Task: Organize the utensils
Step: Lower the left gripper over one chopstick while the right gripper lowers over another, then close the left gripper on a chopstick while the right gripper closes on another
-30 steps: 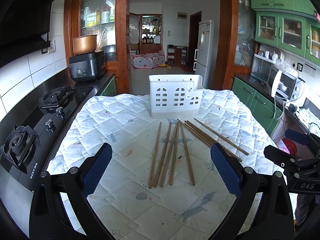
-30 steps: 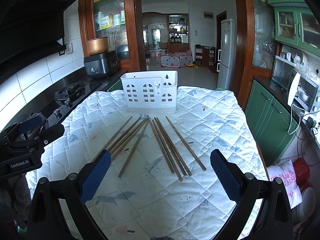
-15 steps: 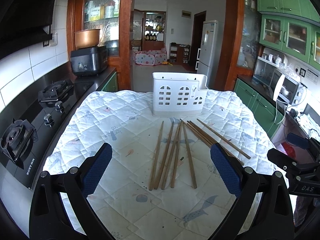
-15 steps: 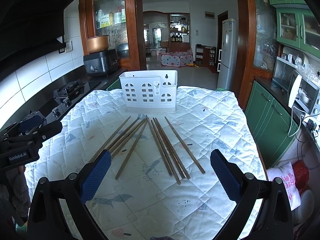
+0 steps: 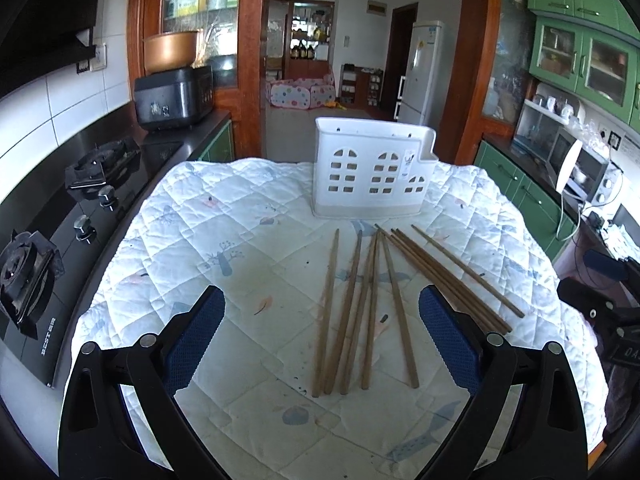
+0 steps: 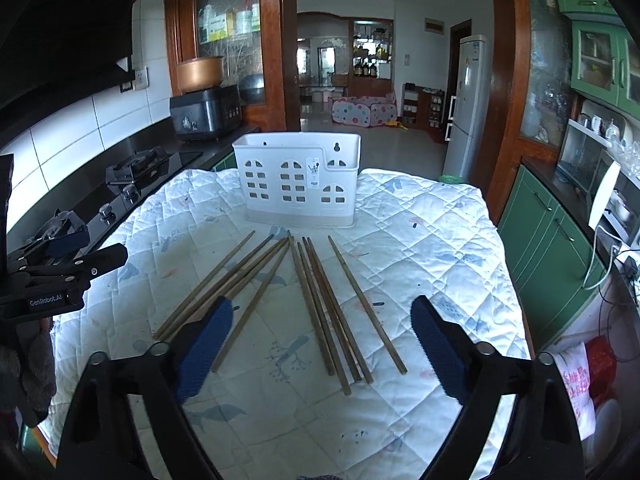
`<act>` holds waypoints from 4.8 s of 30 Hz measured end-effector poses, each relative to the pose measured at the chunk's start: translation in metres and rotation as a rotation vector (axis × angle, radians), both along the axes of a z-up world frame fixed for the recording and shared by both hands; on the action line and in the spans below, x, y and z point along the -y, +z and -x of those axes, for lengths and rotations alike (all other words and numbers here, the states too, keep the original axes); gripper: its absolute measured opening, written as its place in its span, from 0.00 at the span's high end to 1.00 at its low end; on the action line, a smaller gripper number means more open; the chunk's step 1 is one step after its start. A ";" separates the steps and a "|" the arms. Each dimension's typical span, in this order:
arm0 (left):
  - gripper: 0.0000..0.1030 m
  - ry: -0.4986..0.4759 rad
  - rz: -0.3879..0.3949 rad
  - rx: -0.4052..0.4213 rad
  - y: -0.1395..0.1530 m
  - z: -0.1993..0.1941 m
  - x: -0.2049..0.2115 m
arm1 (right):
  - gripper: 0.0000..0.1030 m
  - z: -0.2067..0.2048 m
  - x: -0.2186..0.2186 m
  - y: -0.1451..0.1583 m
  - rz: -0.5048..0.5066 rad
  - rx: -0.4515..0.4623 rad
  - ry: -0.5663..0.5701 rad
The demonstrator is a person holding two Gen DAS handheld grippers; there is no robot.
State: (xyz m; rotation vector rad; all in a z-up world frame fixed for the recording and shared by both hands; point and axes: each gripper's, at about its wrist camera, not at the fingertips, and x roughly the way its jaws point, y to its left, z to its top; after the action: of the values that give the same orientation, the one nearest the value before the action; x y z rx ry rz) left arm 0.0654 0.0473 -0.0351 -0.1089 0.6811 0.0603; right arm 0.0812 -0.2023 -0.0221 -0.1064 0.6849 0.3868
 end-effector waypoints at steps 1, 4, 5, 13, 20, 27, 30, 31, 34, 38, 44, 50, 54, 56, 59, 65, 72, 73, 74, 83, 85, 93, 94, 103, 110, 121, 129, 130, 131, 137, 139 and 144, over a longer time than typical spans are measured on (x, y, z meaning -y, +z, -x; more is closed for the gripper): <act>0.07 -0.008 -0.008 -0.008 -0.004 -0.005 0.000 | 0.20 -0.005 0.000 -0.002 0.003 -0.006 0.004; 0.19 -0.029 -0.015 -0.036 -0.012 -0.018 0.000 | 0.24 -0.018 -0.001 -0.009 0.017 -0.024 0.014; 0.21 -0.036 -0.006 -0.052 -0.015 -0.024 -0.001 | 0.25 -0.022 -0.001 -0.012 0.024 -0.029 0.016; 0.30 -0.070 -0.006 -0.107 -0.034 -0.059 -0.001 | 0.35 -0.057 0.002 -0.031 0.033 -0.085 0.042; 0.33 -0.068 -0.005 -0.137 -0.042 -0.079 -0.004 | 0.44 -0.079 0.001 -0.047 0.078 -0.117 0.062; 0.39 -0.071 0.018 -0.172 -0.055 -0.082 -0.008 | 0.54 -0.092 0.009 -0.065 0.097 -0.155 0.063; 0.46 -0.084 0.012 -0.188 -0.061 -0.080 -0.006 | 0.56 -0.095 0.013 -0.071 0.097 -0.168 0.056; 0.48 -0.088 0.010 -0.191 -0.062 -0.079 -0.006 | 0.58 -0.096 0.015 -0.074 0.098 -0.173 0.053; 0.55 -0.103 0.006 -0.211 -0.069 -0.077 -0.004 | 0.62 -0.097 0.018 -0.081 0.105 -0.183 0.045; 0.61 -0.113 0.026 -0.237 -0.080 -0.072 -0.005 | 0.65 -0.096 0.025 -0.094 0.109 -0.205 0.036; 0.71 -0.120 0.043 -0.281 -0.097 -0.069 -0.005 | 0.70 -0.092 0.036 -0.109 0.099 -0.239 0.020; 0.78 -0.119 0.047 -0.295 -0.103 -0.070 -0.005 | 0.74 -0.087 0.038 -0.114 0.100 -0.243 0.025; 0.78 -0.115 0.053 -0.304 -0.107 -0.069 -0.006 | 0.76 -0.085 0.038 -0.116 0.105 -0.244 0.027; 0.78 -0.116 0.054 -0.312 -0.110 -0.070 -0.005 | 0.77 -0.085 0.038 -0.118 0.108 -0.246 0.026; 0.78 -0.117 0.055 -0.323 -0.114 -0.069 -0.004 | 0.79 -0.085 0.039 -0.121 0.111 -0.254 0.029; 0.78 -0.115 0.051 -0.328 -0.117 -0.069 -0.003 | 0.82 -0.084 0.039 -0.125 0.126 -0.257 0.030; 0.78 -0.109 0.032 -0.328 -0.118 -0.069 0.000 | 0.85 -0.082 0.037 -0.128 0.149 -0.250 0.034; 0.78 -0.110 0.024 -0.328 -0.118 -0.069 0.001 | 0.86 -0.081 0.037 -0.129 0.152 -0.247 0.035; 0.78 -0.111 0.018 -0.328 -0.118 -0.069 0.001 | 0.87 -0.081 0.037 -0.129 0.157 -0.245 0.035; 0.78 -0.104 0.001 -0.337 -0.118 -0.071 0.004 | 0.92 -0.076 0.032 -0.127 0.179 -0.228 0.034; 0.78 -0.109 -0.005 -0.341 -0.118 -0.071 0.005 | 0.93 -0.075 0.033 -0.125 0.175 -0.226 0.031; 0.93 -0.108 0.008 -0.342 -0.115 -0.071 0.004 | 0.93 -0.067 0.032 -0.108 0.147 -0.206 0.023; 0.93 -0.108 0.012 -0.340 -0.113 -0.071 0.003 | 0.93 -0.065 0.032 -0.106 0.143 -0.202 0.022; 0.94 -0.125 0.010 -0.313 -0.100 -0.065 0.004 | 0.93 -0.052 0.031 -0.074 0.098 -0.145 0.023; 0.94 -0.139 0.052 -0.319 -0.102 -0.061 0.005 | 0.93 -0.046 0.029 -0.061 0.081 -0.121 0.023; 0.88 -0.107 0.042 -0.330 -0.109 -0.063 0.001 | 0.93 -0.048 0.028 -0.062 0.067 -0.128 0.026; 0.83 -0.086 0.054 -0.348 -0.118 -0.069 -0.003 | 0.93 -0.048 0.027 -0.063 0.063 -0.129 0.025; 0.83 -0.082 0.055 -0.348 -0.118 -0.070 -0.002 | 0.93 -0.048 0.027 -0.063 0.065 -0.129 0.026; 0.84 -0.080 0.051 -0.350 -0.118 -0.071 -0.002 | 0.93 -0.048 0.027 -0.063 0.066 -0.128 0.026; 0.93 -0.061 0.025 -0.360 -0.116 -0.073 0.004 | 0.93 -0.047 0.027 -0.061 0.056 -0.123 0.023; 0.94 -0.051 0.037 -0.358 -0.114 -0.073 0.002 | 0.93 -0.046 0.025 -0.058 0.052 -0.114 0.023; 0.94 -0.049 0.052 -0.332 -0.103 -0.067 -0.001 | 0.93 -0.043 0.023 -0.044 0.048 -0.082 0.022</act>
State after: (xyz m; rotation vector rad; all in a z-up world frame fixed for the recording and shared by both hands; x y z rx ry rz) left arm 0.1323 0.0485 -0.1385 -0.1338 1.0168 0.0137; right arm 0.1243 -0.2253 -0.0663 -0.1443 0.7745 0.3974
